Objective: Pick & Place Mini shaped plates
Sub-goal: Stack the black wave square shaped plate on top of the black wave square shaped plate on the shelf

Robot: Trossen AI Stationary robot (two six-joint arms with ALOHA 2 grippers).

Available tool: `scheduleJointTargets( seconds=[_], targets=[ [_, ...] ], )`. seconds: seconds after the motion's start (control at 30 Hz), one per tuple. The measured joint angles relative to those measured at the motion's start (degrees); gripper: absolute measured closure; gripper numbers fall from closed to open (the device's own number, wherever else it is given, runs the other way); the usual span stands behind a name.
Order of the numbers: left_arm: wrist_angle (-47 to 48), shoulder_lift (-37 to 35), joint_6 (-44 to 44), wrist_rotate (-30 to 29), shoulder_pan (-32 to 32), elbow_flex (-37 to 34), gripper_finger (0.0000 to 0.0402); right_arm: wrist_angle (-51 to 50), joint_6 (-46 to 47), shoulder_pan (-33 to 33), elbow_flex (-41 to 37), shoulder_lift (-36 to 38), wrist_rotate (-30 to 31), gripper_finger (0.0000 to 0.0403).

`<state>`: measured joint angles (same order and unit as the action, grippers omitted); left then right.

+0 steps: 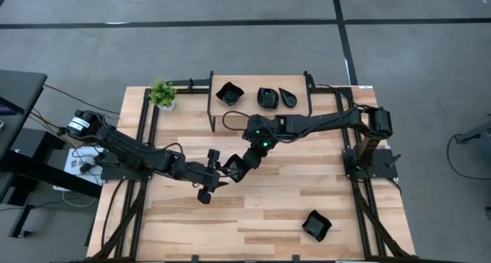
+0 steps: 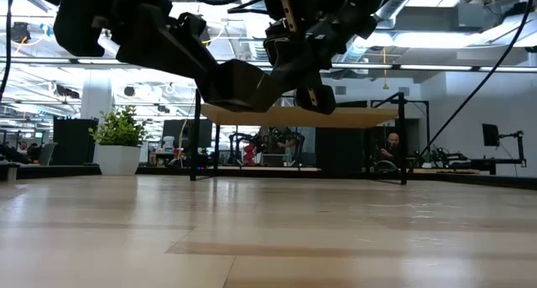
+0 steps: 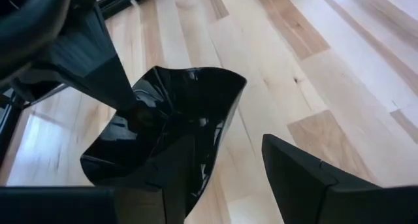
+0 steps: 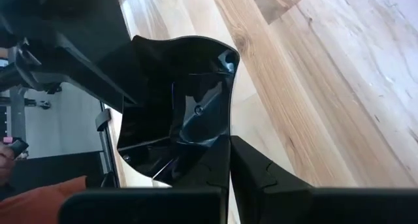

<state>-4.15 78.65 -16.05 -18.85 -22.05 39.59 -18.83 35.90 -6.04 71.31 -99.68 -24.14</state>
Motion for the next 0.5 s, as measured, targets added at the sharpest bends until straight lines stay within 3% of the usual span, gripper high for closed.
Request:
scheduleJointTargets(
  seconds=[0.5],
  targets=[
    [0.0, -0.2, -0.6, -0.2, 0.4, 0.0, 0.022, 0.7, 0.0, 0.0, 0.0, 0.0, 0.0, 0.0403]
  ],
)
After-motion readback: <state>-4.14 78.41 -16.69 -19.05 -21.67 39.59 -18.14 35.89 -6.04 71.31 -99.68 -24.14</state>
